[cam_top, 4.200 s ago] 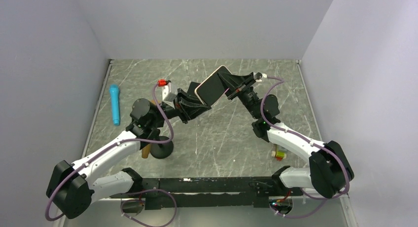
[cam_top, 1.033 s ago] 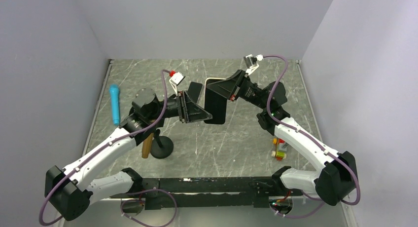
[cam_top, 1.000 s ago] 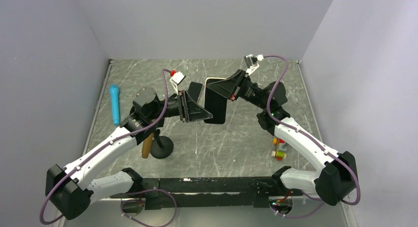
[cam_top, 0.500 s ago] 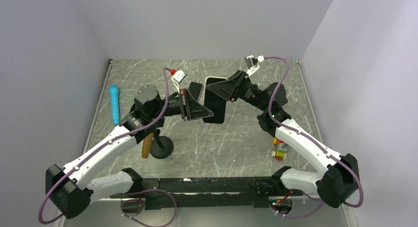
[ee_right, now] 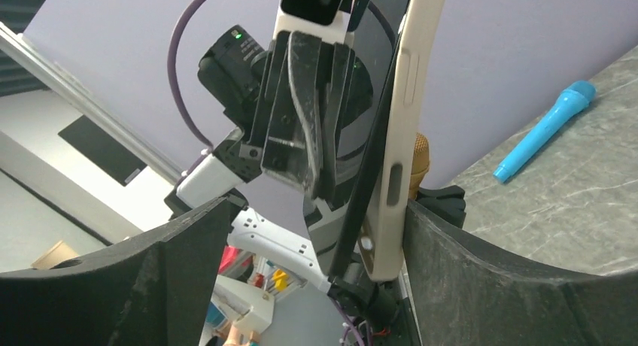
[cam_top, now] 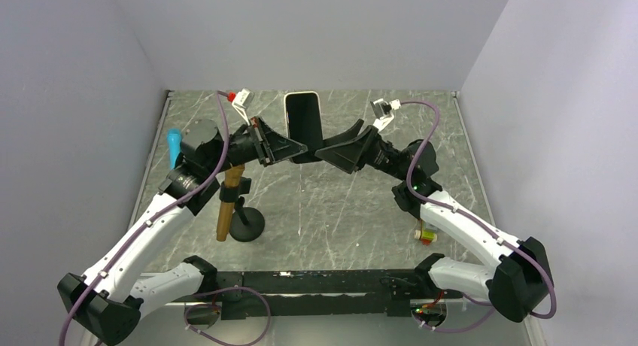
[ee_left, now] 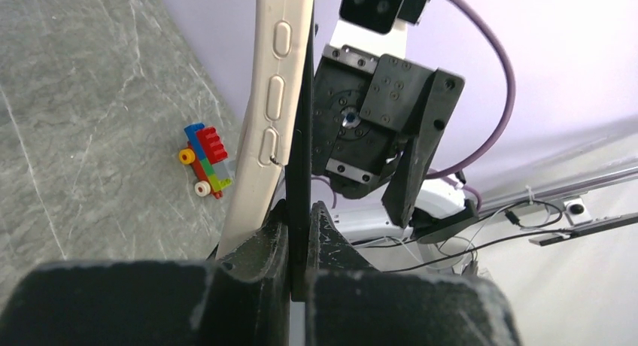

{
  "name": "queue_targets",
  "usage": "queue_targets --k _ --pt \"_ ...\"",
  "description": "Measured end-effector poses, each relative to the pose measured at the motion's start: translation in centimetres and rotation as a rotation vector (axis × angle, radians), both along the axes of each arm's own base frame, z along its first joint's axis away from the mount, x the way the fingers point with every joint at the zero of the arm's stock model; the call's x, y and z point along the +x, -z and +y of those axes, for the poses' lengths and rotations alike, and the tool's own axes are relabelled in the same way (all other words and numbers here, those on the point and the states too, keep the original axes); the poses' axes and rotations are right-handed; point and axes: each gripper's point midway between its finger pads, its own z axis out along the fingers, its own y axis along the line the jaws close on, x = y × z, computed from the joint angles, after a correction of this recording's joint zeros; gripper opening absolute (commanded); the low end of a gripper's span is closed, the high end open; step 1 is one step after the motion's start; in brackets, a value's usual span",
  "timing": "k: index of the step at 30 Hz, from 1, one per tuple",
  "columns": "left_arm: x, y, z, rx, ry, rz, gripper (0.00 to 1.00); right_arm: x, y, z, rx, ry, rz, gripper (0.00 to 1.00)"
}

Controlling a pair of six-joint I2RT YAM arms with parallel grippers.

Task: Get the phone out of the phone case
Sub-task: Remove the phone case from the phone.

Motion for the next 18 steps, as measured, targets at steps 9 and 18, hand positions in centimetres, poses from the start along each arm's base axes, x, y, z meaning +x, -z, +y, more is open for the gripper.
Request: queue_targets --k 9,18 --pt "0.5 -2.0 1.2 -0.062 0.000 0.010 0.00 -1.6 0.3 0.0 -0.018 -0.010 -0.056 0.70" --pt "0.1 -4.6 1.7 -0.151 0.025 -0.018 0.00 -2.8 0.9 1.0 -0.043 -0.042 -0.092 0.52"
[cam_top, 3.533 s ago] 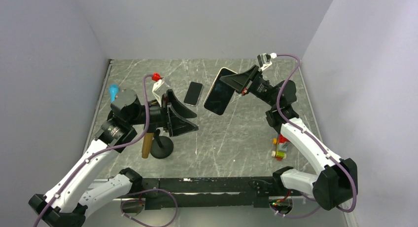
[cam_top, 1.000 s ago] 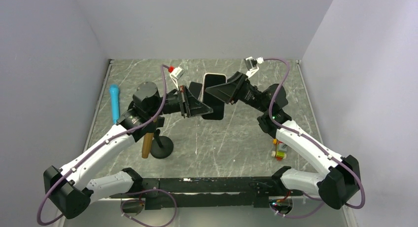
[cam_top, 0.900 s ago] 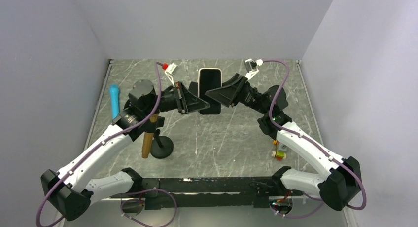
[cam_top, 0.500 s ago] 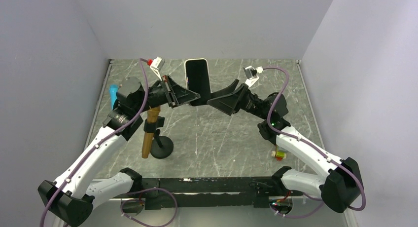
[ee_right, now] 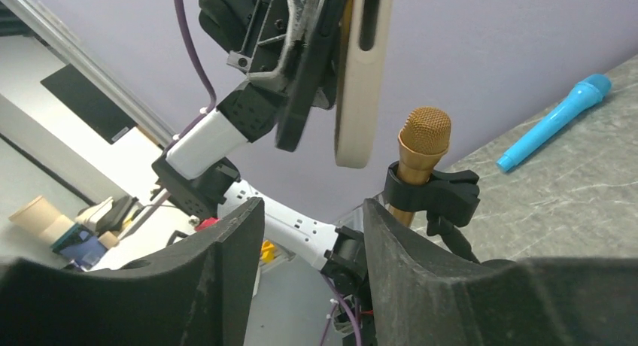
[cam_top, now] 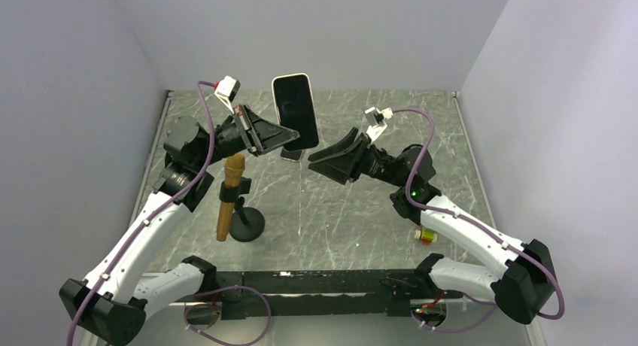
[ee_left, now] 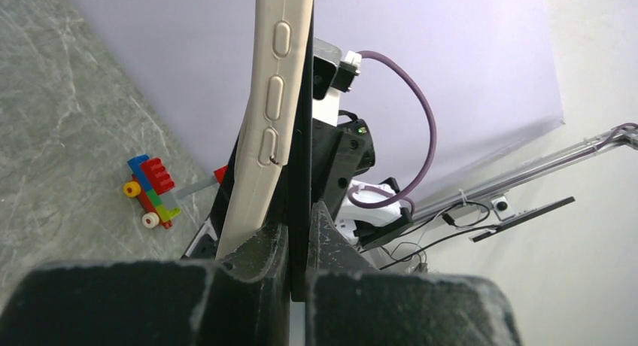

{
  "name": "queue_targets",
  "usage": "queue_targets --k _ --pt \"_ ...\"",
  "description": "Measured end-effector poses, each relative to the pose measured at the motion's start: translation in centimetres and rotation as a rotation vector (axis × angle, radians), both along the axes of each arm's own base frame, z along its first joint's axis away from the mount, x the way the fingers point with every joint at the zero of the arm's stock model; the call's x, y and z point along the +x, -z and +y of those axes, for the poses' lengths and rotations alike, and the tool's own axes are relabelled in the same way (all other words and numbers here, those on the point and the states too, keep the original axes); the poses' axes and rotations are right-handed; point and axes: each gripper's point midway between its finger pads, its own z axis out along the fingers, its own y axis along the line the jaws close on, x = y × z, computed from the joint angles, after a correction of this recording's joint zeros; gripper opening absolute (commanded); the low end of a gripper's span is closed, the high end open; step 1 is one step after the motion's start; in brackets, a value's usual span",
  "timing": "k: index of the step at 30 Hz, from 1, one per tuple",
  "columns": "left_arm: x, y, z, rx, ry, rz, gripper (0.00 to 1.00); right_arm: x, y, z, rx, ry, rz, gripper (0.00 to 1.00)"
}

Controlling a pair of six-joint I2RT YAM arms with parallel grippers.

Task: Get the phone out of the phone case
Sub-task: Remove the phone case from the phone.

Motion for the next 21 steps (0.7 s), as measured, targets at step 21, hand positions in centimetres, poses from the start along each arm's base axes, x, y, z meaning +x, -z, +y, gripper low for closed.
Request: queue_targets --k 21 --pt "-1.6 0.4 0.4 -0.044 0.043 0.014 0.00 1.3 -0.6 1.9 0.018 0.016 0.010 0.32"
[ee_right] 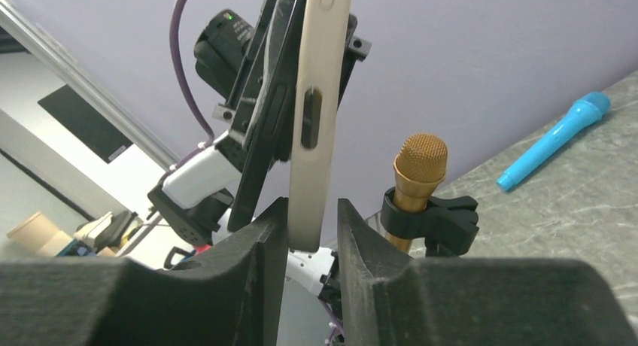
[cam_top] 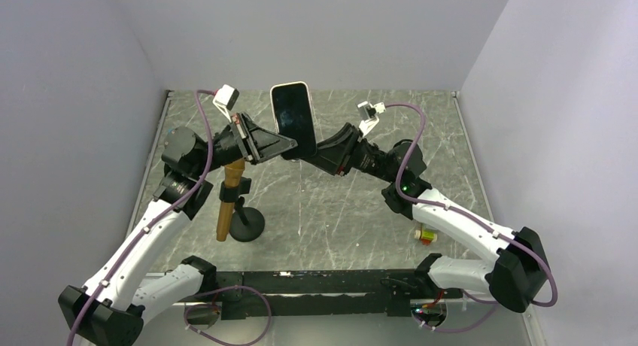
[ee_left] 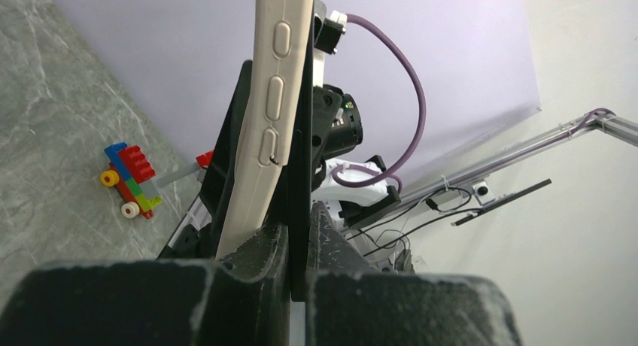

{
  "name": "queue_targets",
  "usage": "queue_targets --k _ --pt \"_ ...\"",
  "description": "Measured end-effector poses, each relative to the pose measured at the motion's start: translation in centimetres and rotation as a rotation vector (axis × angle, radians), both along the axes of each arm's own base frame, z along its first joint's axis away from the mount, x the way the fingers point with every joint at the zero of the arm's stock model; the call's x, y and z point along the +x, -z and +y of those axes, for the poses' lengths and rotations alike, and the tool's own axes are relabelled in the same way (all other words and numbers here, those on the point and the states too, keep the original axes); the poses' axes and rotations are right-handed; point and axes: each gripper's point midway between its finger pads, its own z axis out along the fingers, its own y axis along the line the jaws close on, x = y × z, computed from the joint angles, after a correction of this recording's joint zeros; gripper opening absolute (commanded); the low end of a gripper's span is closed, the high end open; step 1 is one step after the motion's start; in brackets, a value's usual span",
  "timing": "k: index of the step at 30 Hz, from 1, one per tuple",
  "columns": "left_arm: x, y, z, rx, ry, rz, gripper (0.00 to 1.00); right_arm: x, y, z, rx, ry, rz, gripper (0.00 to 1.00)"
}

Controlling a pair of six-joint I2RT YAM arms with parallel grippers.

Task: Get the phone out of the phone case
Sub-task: Remove the phone case from the phone.

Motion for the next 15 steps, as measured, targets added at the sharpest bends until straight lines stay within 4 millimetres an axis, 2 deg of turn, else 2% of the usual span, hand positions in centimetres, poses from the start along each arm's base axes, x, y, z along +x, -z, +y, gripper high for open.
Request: queue_targets --k 7,15 --pt "-0.48 0.53 -0.04 -0.007 0.026 0.013 0.00 0.63 -0.50 0.07 0.036 0.021 0.004 0.32" --pt "-0.56 0.21 0.00 -0.015 0.027 -0.003 0.00 0.91 -0.75 0.30 0.068 0.014 0.017 0.00"
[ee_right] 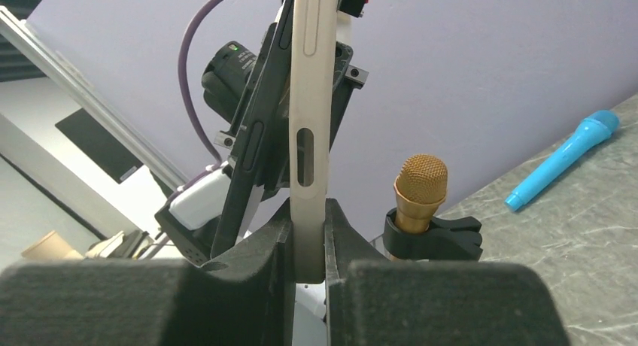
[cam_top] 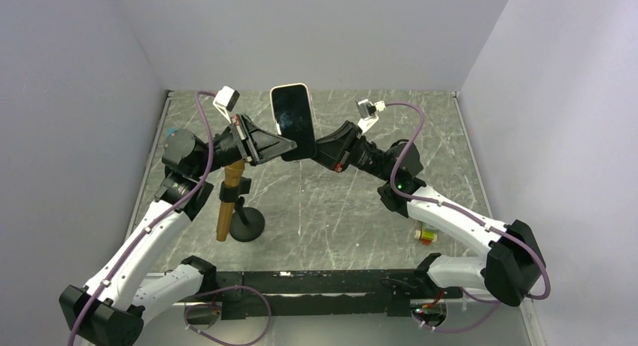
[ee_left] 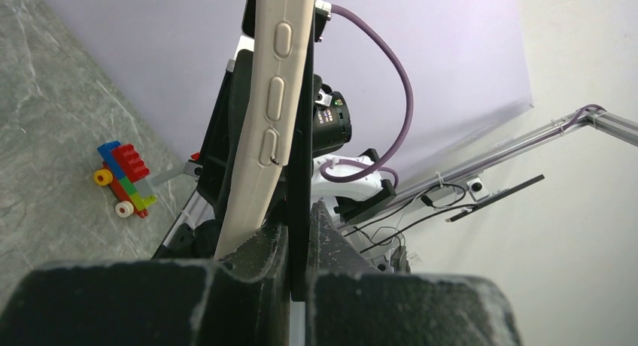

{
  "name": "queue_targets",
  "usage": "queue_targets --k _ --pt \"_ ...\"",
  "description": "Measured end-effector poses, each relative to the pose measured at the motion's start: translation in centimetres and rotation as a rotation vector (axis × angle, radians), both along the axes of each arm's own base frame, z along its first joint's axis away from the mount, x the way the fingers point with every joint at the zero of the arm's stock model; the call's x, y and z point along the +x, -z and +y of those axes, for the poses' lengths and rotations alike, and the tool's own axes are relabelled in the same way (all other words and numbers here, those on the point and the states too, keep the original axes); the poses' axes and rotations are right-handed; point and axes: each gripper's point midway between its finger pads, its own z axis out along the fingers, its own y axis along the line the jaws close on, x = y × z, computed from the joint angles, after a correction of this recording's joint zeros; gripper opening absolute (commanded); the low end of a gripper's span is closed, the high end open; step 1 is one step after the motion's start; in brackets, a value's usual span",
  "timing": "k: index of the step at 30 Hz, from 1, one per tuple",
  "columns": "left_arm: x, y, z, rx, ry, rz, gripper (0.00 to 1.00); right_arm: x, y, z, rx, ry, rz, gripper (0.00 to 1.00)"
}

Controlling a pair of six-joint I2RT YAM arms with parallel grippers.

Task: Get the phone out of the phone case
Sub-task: Remove the phone case from the phone.

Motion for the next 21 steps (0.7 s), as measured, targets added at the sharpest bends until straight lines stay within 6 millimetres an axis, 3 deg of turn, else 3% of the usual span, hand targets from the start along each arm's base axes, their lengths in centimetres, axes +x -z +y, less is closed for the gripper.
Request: queue_targets --k 8,15,21 --pt "0.2 0.2 0.0 0.005 -0.007 0.001 0.00 1.0 0.8 0.3 -0.007 0.032 0.049 0.00" --pt "0.3 0.4 -0.3 0.093 -0.038 0.013 0.00 4.5 4.0 0.8 -0.100 0.167 0.244 0.00" --pt "-0.1 0.5 -0.6 0.168 -0.040 0.050 0.00 6.1 5.7 1.5 -0.113 0.200 0.323 0.00"
